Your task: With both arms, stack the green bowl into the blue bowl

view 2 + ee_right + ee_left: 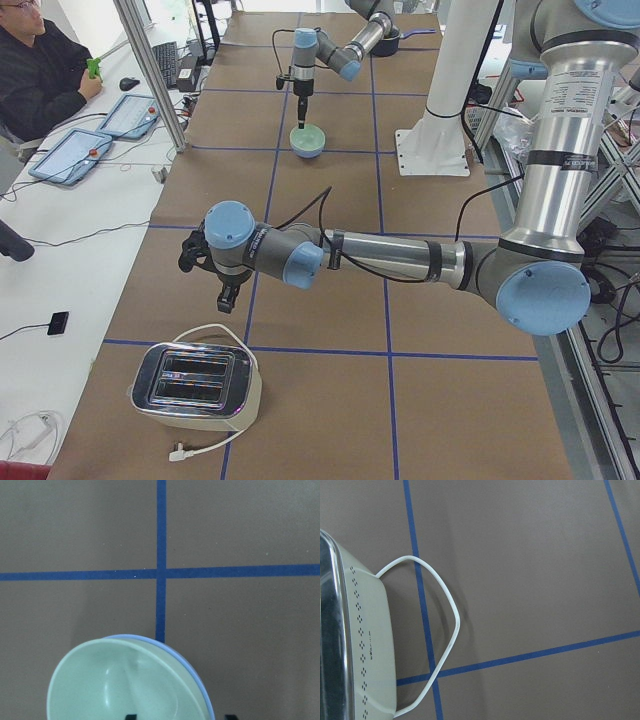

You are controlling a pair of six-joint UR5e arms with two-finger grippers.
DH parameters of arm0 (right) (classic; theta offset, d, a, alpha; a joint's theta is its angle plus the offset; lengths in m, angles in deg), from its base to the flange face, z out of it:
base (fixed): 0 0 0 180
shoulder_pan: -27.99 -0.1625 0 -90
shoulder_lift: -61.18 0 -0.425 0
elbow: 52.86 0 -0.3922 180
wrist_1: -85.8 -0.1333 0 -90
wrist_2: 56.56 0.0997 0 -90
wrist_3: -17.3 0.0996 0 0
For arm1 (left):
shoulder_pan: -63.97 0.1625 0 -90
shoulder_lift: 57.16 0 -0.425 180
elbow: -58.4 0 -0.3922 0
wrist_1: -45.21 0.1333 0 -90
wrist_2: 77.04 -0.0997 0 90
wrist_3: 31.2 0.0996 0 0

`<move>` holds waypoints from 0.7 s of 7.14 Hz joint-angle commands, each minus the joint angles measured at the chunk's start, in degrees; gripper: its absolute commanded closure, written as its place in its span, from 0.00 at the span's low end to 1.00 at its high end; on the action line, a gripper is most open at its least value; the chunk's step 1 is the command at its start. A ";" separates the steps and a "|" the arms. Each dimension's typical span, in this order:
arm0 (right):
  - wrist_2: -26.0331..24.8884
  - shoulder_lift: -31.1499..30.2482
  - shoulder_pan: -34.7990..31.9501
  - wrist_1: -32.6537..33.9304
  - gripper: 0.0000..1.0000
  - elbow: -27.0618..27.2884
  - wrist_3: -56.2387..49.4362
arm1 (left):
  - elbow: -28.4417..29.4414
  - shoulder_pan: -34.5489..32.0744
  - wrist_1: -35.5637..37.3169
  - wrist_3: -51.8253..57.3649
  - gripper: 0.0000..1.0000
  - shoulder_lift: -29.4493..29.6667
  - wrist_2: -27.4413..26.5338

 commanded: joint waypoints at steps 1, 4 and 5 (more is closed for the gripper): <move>0.66 -0.47 -5.42 0.17 0.00 0.33 -1.62 | 0.02 0.00 0.00 0.00 0.02 0.00 0.00; 10.63 -5.19 -20.69 0.88 0.00 0.59 -15.80 | 0.02 -0.61 0.00 0.26 0.03 -0.09 0.09; 15.20 -8.79 -25.96 0.88 0.00 0.51 -23.43 | 0.37 -1.22 0.70 3.31 0.02 -0.09 0.26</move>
